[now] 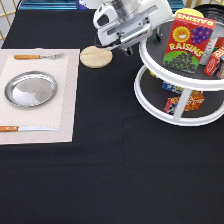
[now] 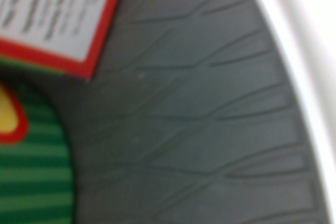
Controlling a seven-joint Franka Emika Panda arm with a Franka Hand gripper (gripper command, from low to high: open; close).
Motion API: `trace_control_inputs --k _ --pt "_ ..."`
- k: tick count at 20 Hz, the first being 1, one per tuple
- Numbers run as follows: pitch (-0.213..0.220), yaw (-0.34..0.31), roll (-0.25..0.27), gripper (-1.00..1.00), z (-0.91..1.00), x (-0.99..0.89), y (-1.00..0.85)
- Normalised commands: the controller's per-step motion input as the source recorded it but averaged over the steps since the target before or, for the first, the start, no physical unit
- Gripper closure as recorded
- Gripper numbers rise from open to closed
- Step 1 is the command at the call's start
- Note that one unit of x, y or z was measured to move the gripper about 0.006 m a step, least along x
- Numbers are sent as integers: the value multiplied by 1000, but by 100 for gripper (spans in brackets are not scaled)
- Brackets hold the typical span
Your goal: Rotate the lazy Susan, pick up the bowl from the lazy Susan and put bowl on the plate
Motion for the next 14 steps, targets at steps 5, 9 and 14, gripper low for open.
trace_control_inputs --k 5,9,14 --pt "67 0 -55 -100 0 910 0" --pt "93 5 -44 -100 102 821 16" --pt "65 16 -73 -100 734 29 -13"
